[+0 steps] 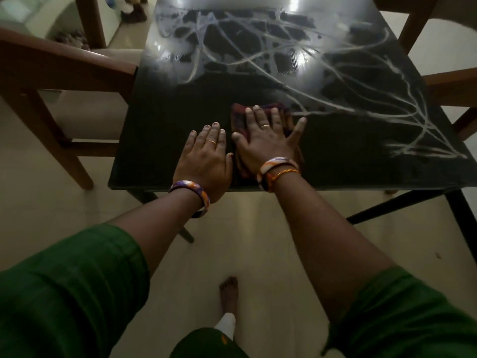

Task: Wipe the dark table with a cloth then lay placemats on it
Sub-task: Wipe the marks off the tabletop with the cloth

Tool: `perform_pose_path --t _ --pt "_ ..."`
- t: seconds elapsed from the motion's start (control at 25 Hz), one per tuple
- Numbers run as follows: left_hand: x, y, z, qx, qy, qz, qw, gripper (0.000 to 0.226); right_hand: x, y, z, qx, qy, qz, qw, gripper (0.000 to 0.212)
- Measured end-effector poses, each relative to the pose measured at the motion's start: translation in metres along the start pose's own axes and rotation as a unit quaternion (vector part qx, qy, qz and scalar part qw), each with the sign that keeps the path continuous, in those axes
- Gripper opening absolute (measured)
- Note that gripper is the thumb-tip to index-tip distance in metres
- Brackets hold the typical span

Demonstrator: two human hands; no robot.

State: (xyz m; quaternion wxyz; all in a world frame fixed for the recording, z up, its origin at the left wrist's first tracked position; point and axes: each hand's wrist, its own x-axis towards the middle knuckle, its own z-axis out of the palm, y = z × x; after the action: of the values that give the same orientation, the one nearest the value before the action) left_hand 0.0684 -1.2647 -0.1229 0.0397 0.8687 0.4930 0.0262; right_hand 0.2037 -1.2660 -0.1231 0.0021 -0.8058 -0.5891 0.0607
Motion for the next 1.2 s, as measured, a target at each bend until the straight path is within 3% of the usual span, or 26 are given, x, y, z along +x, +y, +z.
perform_pose_path --t 0.08,0.2,0.28,0.48,0.56,0.64,0.76,0.88,1.08,1.2 --pt "0.0 0.0 0.001 0.005 -0.004 -0.002 1.0 0.055 0.007 0.049 -0.008 -0.003 0.012 0.062 0.998 0.062" --pt "0.001 -0.001 0.002 0.005 -0.002 -0.003 1.0 0.055 0.003 0.123 -0.019 0.015 -0.005 0.225 0.974 0.062" --pt "0.002 -0.001 0.002 0.003 -0.003 -0.001 1.0 0.055 0.004 0.122 -0.022 0.015 -0.008 0.266 0.964 0.064" --pt "0.0 -0.001 0.0 -0.002 -0.004 0.005 1.0 0.056 0.007 -0.01 0.004 0.044 0.007 -0.008 0.999 0.061" --pt "0.0 -0.001 -0.001 -0.001 -0.002 0.001 1.0 0.056 0.015 -0.011 0.003 0.027 -0.008 -0.06 0.998 0.056" --pt "0.001 -0.001 -0.001 0.007 -0.006 -0.004 1.0 0.055 0.027 0.036 -0.001 -0.006 0.001 -0.02 1.0 0.054" --pt "0.002 -0.001 0.0 0.011 -0.007 -0.007 1.0 0.055 0.026 0.119 -0.013 0.034 0.007 0.152 0.988 0.053" --pt "0.003 0.0 0.002 0.013 -0.005 -0.006 1.0 0.055 0.023 0.122 -0.018 0.029 0.013 0.242 0.97 0.055" --pt "0.003 -0.001 0.0 0.015 0.001 0.002 1.0 0.055 0.019 0.008 0.002 0.042 0.016 0.01 0.999 0.058" --pt "0.002 -0.001 -0.002 0.018 -0.006 -0.003 1.0 0.056 0.025 0.021 -0.005 0.045 -0.002 -0.016 0.999 0.057"
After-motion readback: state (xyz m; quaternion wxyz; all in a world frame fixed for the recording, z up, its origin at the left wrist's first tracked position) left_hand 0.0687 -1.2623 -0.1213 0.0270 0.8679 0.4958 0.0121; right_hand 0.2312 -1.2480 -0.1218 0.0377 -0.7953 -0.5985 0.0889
